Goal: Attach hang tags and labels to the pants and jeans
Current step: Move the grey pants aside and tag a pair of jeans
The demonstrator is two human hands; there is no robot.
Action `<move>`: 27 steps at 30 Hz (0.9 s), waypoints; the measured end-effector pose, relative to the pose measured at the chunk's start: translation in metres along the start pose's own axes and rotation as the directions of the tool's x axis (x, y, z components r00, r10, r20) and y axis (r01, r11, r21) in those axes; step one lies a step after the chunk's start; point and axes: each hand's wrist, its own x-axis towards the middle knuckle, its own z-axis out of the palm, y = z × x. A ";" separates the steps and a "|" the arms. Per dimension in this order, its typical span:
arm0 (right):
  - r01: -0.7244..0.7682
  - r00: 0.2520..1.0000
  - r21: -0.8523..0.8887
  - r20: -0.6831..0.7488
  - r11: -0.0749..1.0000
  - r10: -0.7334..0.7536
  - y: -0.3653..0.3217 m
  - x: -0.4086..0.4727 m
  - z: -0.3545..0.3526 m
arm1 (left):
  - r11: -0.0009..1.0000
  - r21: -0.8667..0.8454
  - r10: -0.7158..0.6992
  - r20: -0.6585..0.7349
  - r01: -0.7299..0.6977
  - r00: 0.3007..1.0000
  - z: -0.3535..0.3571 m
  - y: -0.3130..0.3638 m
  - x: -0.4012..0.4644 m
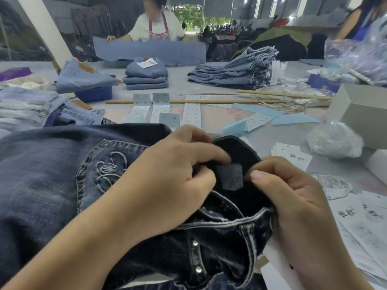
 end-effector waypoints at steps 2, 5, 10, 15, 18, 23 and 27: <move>-0.022 0.999 0.117 -0.030 0.993 0.025 -0.006 0.002 -0.001 | 0.999 0.054 0.002 0.071 -0.005 0.997 -0.009 0.005 0.005; 0.043 0.999 0.030 -0.010 0.999 -0.043 -0.013 0.005 -0.001 | 0.997 0.081 -0.031 0.161 0.018 0.987 -0.024 0.013 0.018; 0.090 0.995 -0.282 0.063 0.955 -0.075 -0.029 0.032 -0.005 | 0.981 0.160 -0.165 0.399 0.108 0.902 -0.035 0.024 0.062; 0.140 0.987 -0.306 -0.035 0.942 -0.158 -0.043 0.085 -0.014 | 0.938 0.151 -0.339 0.597 0.313 0.727 -0.027 0.011 0.140; 0.192 0.981 -0.345 0.052 0.919 -0.185 -0.053 0.110 -0.009 | 0.908 0.297 -0.415 0.557 0.295 0.719 -0.035 -0.018 0.175; 0.199 0.975 -0.364 0.170 0.910 -0.145 -0.055 0.157 0.009 | 0.671 0.679 -0.574 0.221 0.298 0.789 -0.072 -0.093 0.206; 0.137 0.979 -0.373 0.189 0.918 -0.070 -0.044 0.203 0.028 | 0.532 0.783 -0.672 0.159 0.322 0.723 -0.078 -0.141 0.214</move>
